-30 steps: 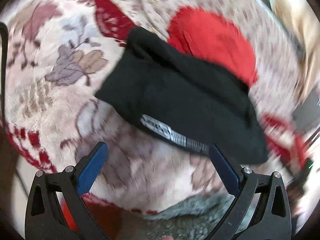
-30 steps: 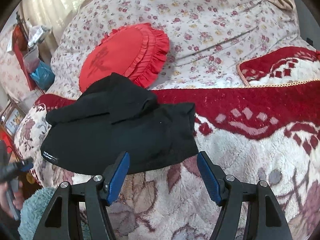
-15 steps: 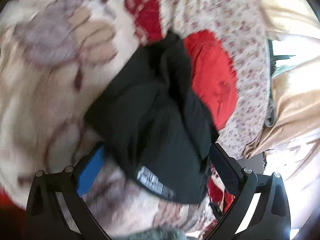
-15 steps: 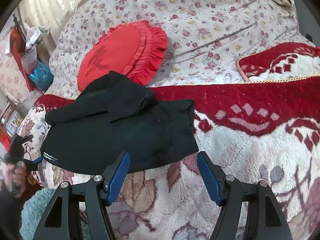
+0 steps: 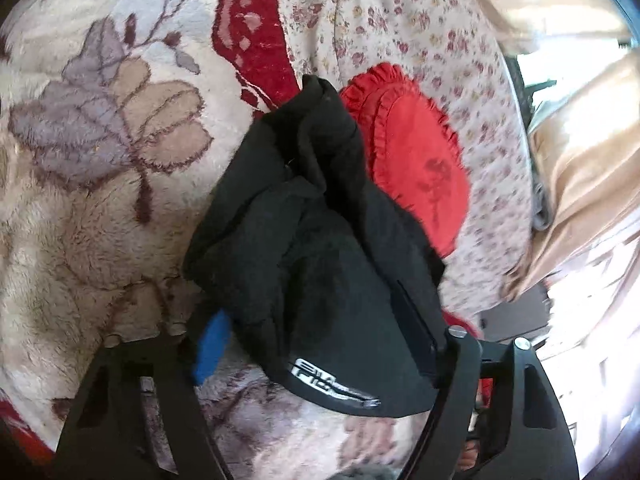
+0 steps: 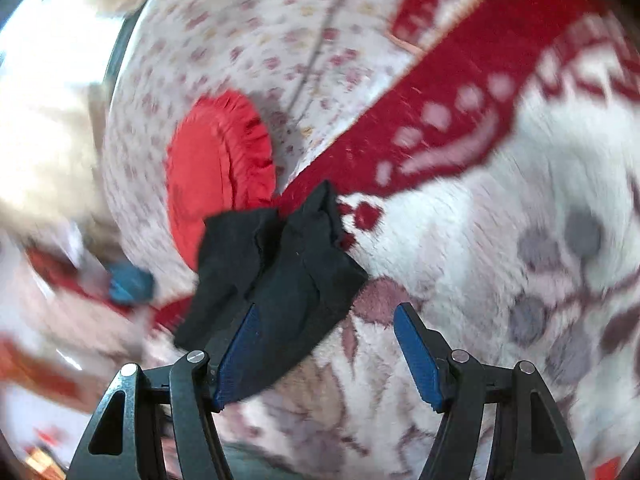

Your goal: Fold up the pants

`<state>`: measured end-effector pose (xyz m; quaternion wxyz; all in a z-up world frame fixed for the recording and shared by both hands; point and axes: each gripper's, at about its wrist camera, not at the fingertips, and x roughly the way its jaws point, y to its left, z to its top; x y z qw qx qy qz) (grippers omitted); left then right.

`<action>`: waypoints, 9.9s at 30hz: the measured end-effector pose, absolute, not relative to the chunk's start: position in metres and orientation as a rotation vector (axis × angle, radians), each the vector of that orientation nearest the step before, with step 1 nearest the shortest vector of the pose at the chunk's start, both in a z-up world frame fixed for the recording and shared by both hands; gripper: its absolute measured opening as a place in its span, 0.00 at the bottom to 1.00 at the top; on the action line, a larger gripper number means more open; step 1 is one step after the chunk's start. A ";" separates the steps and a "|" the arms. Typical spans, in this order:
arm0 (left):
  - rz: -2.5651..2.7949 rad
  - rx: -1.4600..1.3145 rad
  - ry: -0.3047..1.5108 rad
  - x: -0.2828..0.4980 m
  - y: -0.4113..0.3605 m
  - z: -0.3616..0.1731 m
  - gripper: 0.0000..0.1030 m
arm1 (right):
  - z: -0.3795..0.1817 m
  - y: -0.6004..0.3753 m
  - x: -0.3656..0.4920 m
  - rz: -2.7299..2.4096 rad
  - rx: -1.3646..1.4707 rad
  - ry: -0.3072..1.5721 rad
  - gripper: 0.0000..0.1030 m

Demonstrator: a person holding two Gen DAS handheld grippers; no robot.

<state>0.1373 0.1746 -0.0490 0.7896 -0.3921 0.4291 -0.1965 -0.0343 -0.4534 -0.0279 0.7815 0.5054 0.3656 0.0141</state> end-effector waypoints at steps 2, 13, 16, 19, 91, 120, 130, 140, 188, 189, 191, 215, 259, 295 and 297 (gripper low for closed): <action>-0.391 -0.787 0.940 0.138 0.170 -0.049 0.48 | -0.033 -0.459 -0.038 0.032 1.157 0.779 0.66; -0.279 -0.708 0.934 0.134 0.166 -0.057 0.13 | -0.055 -0.460 0.000 0.100 1.250 0.826 0.39; -0.268 -0.682 0.921 0.130 0.165 -0.054 0.10 | -0.059 -0.460 0.010 0.093 1.236 0.840 0.30; -0.246 -0.669 0.893 0.123 0.168 -0.045 0.08 | -0.046 -0.453 0.016 0.107 1.127 0.831 0.08; -0.233 -0.080 0.924 0.046 0.059 -0.037 0.79 | 0.009 -0.368 0.116 -0.039 0.450 0.752 0.07; -0.217 0.030 0.941 0.048 0.042 -0.045 0.91 | 0.011 -0.338 0.109 -0.105 0.212 0.759 0.07; -0.220 0.075 0.959 0.049 0.033 -0.050 0.99 | 0.012 -0.333 0.108 -0.095 0.173 0.778 0.07; -0.214 0.088 0.960 0.049 0.031 -0.050 0.99 | 0.014 -0.327 0.104 -0.093 0.150 0.794 0.07; -0.407 -0.605 1.221 0.316 0.204 -0.052 0.35 | 0.020 -0.326 0.101 -0.097 0.149 0.778 0.07; -0.397 -0.584 1.213 0.314 0.205 -0.052 0.28 | 0.020 -0.326 0.101 -0.098 0.150 0.779 0.07; -0.372 -0.559 1.191 0.312 0.207 -0.050 0.13 | 0.020 -0.326 0.101 -0.099 0.151 0.778 0.07; -0.422 -0.146 0.630 0.104 0.181 0.066 0.06 | 0.047 -0.361 0.021 -0.040 0.041 0.666 0.05; -0.415 -0.914 0.876 0.050 0.211 -0.052 0.25 | 0.013 -0.437 -0.052 0.352 0.846 0.811 0.32; -0.366 -0.948 0.869 0.049 0.237 -0.054 0.04 | -0.032 -0.419 -0.019 0.356 0.914 1.073 0.06; -0.342 -0.957 0.886 0.048 0.241 -0.066 0.04 | -0.040 -0.417 -0.018 0.321 0.888 1.134 0.06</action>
